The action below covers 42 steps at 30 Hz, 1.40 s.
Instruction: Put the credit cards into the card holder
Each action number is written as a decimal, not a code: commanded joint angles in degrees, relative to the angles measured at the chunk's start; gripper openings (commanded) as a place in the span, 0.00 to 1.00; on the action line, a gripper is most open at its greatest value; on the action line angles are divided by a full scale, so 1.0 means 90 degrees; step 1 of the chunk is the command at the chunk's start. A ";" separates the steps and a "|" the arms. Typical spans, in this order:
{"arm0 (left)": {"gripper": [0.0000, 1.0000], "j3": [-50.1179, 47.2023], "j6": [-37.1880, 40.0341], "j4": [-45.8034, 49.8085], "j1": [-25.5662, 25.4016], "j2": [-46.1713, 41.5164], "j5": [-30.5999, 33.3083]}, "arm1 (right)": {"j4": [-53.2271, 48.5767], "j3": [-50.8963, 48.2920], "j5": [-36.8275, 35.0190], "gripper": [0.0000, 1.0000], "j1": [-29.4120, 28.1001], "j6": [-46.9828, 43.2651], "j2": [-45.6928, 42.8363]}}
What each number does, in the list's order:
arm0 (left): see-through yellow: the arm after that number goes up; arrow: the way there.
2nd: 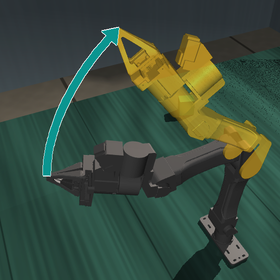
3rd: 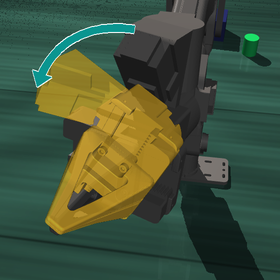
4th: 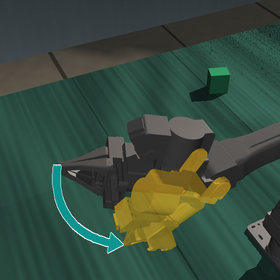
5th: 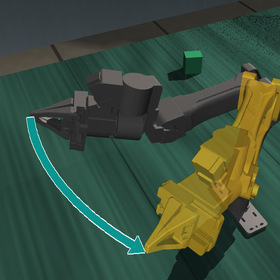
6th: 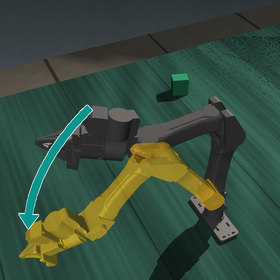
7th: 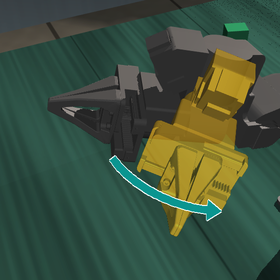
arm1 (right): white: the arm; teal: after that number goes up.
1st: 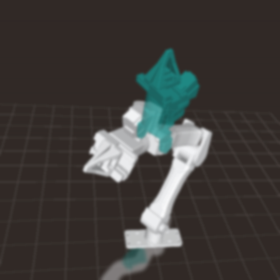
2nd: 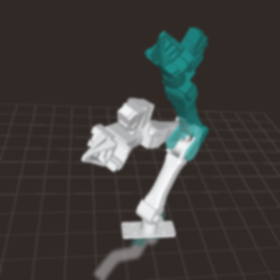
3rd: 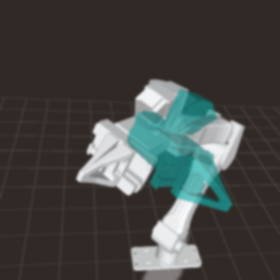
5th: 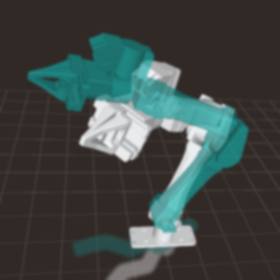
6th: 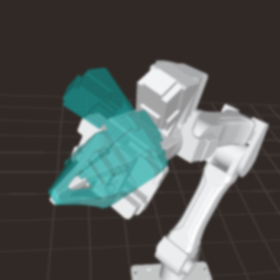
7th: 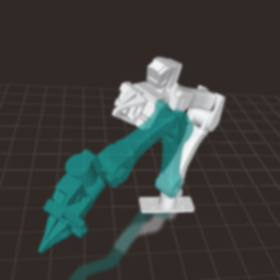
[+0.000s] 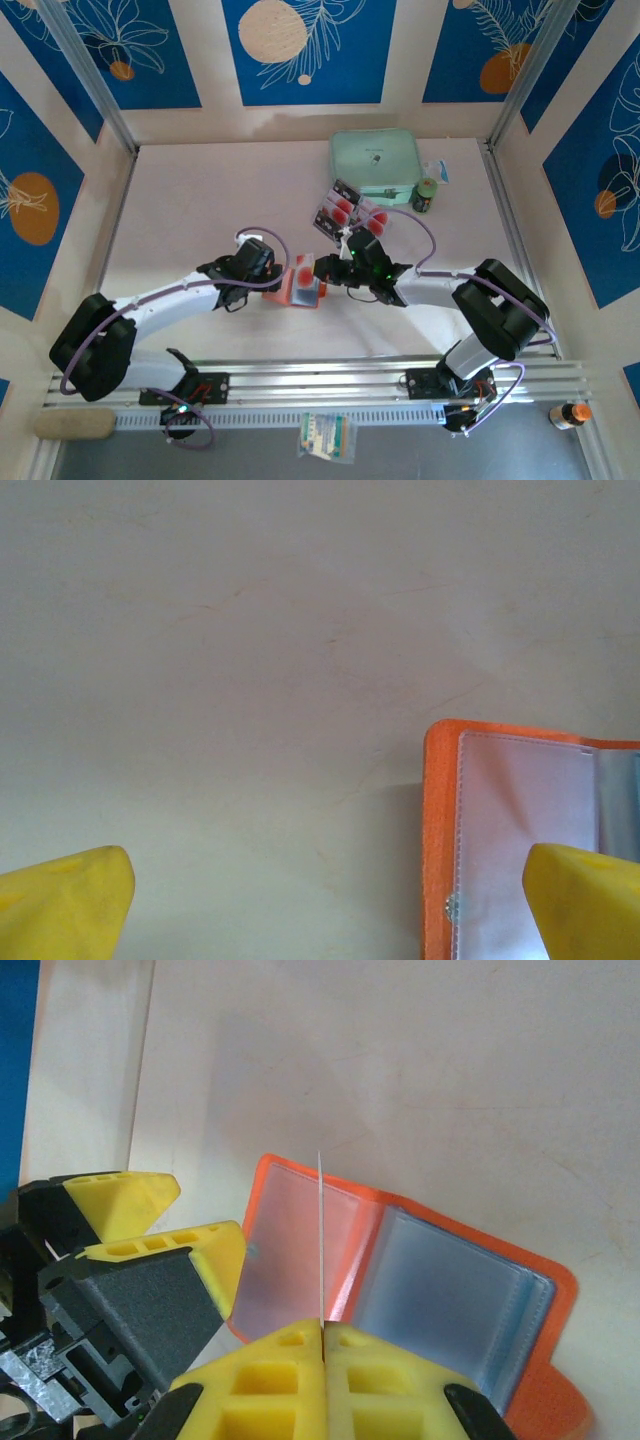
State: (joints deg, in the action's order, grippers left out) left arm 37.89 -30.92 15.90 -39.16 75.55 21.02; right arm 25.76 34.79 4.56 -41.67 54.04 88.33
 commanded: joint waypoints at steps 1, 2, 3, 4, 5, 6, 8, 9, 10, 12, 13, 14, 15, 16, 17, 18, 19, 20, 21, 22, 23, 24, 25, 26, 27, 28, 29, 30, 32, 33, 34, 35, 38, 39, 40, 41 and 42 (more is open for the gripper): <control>1.00 0.0003 0.0173 0.0054 0.0084 0.0105 -0.0085 | 0.0271 -0.0028 -0.0008 0.00 -0.0075 0.0136 0.0101; 1.00 -0.0036 0.0178 0.0049 0.0085 0.0115 -0.0080 | 0.0312 -0.0040 -0.0018 0.00 -0.0077 0.0157 0.0130; 1.00 -0.0084 0.0169 0.0023 0.0091 0.0113 -0.0079 | 0.0350 -0.0050 -0.0017 0.00 -0.0077 0.0185 0.0158; 1.00 -0.0133 0.0157 0.0017 0.0093 0.0095 -0.0088 | 0.0393 -0.0047 -0.0017 0.00 -0.0087 0.0214 0.0197; 1.00 -0.0172 0.0139 0.0001 0.0089 0.0084 -0.0090 | 0.0419 -0.0046 -0.0018 0.00 -0.0086 0.0234 0.0225; 1.00 -0.0230 0.0120 -0.0016 0.0087 0.0064 -0.0103 | 0.0451 -0.0037 -0.0007 0.00 -0.0091 0.0263 0.0252; 1.00 -0.0321 0.0081 -0.0047 0.0092 0.0049 -0.0122 | 0.0496 -0.0010 0.0009 0.00 -0.0091 0.0292 0.0325; 1.00 -0.0358 0.0052 -0.0054 0.0085 0.0038 -0.0130 | 0.0520 0.0006 0.0011 0.00 -0.0093 0.0307 0.0363; 1.00 -0.0409 0.0023 -0.0063 0.0092 0.0035 -0.0142 | 0.0558 0.0011 0.0020 0.00 -0.0090 0.0330 0.0403; 1.00 -0.0485 -0.0037 -0.0100 0.0084 0.0026 -0.0157 | 0.0613 0.0027 0.0031 0.00 -0.0109 0.0360 0.0468; 1.00 -0.0521 -0.0072 -0.0113 0.0086 0.0015 -0.0167 | 0.0652 0.0046 0.0045 0.00 -0.0105 0.0381 0.0509; 1.00 -0.0546 -0.0101 -0.0122 0.0085 0.0014 -0.0167 | 0.0676 0.0051 0.0051 0.00 -0.0106 0.0405 0.0532; 1.00 -0.0571 -0.0150 -0.0108 0.0088 -0.0001 -0.0167 | 0.0709 0.0056 0.0051 0.00 -0.0116 0.0416 0.0563; 1.00 -0.0605 -0.0189 -0.0113 0.0085 -0.0014 -0.0175 | 0.0736 0.0075 0.0060 0.00 -0.0116 0.0428 0.0600; 1.00 -0.0638 -0.0226 -0.0126 0.0085 -0.0041 -0.0177 | 0.0765 0.0079 0.0063 0.00 -0.0125 0.0439 0.0632; 1.00 -0.0675 -0.0276 -0.0135 0.0090 -0.0068 -0.0187 | 0.0785 0.0088 0.0068 0.00 -0.0121 0.0460 0.0658; 1.00 -0.0709 -0.0314 -0.0135 0.0086 -0.0097 -0.0201 | 0.0808 0.0100 0.0069 0.00 -0.0125 0.0473 0.0693; 1.00 -0.0738 -0.0339 -0.0160 0.0091 -0.0119 -0.0215 | 0.0828 0.0105 0.0070 0.00 -0.0133 0.0477 0.0707; 1.00 -0.0766 -0.0363 -0.0175 0.0091 -0.0145 -0.0230 | 0.0846 0.0119 0.0070 0.00 -0.0145 0.0480 0.0735; 1.00 -0.0781 -0.0386 -0.0184 0.0092 -0.0152 -0.0227 | 0.0854 0.0131 0.0076 0.00 -0.0145 0.0482 0.0759; 1.00 -0.0800 -0.0389 -0.0182 0.0085 -0.0153 -0.0226 | 0.0868 0.0142 0.0080 0.00 -0.0153 0.0494 0.0788; 1.00 -0.0807 -0.0384 -0.0187 0.0084 -0.0151 -0.0216 | 0.0887 0.0159 0.0089 0.00 -0.0155 0.0490 0.0819; 1.00 -0.0810 -0.0385 -0.0183 0.0088 -0.0140 -0.0211 | 0.0906 0.0169 0.0098 0.00 -0.0162 0.0499 0.0849; 1.00 -0.0816 -0.0397 -0.0176 0.0084 -0.0136 -0.0206 | 0.0926 0.0185 0.0113 0.00 -0.0170 0.0512 0.0879; 1.00 -0.0823 -0.0402 -0.0171 0.0087 -0.0133 -0.0201 | 0.0960 0.0201 0.0125 0.00 -0.0167 0.0512 0.0920; 0.99 -0.0834 -0.0404 -0.0166 0.0089 -0.0132 -0.0192 | 0.0993 0.0207 0.0137 0.00 -0.0184 0.0519 0.0955; 1.00 -0.0850 -0.0411 -0.0175 0.0092 -0.0133 -0.0194 | 0.1010 0.0233 0.0145 0.00 -0.0194 0.0529 0.0986; 1.00 -0.0852 -0.0409 -0.0177 0.0093 -0.0142 -0.0177 | 0.1032 0.0250 0.0157 0.00 -0.0201 0.0531 0.1012; 1.00 -0.0853 -0.0421 -0.0166 0.0091 -0.0137 -0.0178 | 0.1082 0.0273 0.0176 0.00 -0.0222 0.0538 0.1079; 1.00 -0.0855 -0.0418 -0.0165 0.0086 -0.0142 -0.0184 | 0.1101 0.0285 0.0185 0.00 -0.0232 0.0548 0.1106; 1.00 -0.0851 -0.0417 -0.0166 0.0085 -0.0142 -0.0168 | 0.1129 0.0296 0.0187 0.00 -0.0242 0.0548 0.1137; 1.00 -0.0851 -0.0422 -0.0156 0.0085 -0.0142 -0.0167 | 0.1141 0.0312 0.0201 0.00 -0.0250 0.0558 0.1151; 1.00 -0.0848 -0.0416 -0.0157 0.0085 -0.0152 -0.0168 | 0.1178 0.0333 0.0216 0.00 -0.0263 0.0579 0.1214; 1.00 -0.0853 -0.0415 -0.0151 0.0084 -0.0147 -0.0168 | 0.1198 0.0334 0.0221 0.00 -0.0265 0.0591 0.1233; 1.00 -0.0857 -0.0425 -0.0146 0.0089 -0.0152 -0.0161 | 0.1207 0.0343 0.0229 0.00 -0.0272 0.0592 0.1241; 1.00 -0.0851 -0.0429 -0.0152 0.0088 -0.0151 -0.0158 | 0.1210 0.0353 0.0227 0.00 -0.0272 0.0592 0.1259; 1.00 -0.0851 -0.0427 -0.0154 0.0087 -0.0158 -0.0163 | 0.1210 0.0349 0.0226 0.00 -0.0272 0.0596 0.1274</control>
State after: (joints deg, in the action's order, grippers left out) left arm 30.98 -34.20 14.35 -39.00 75.05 19.53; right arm 35.35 36.80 5.87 -43.77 59.00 98.89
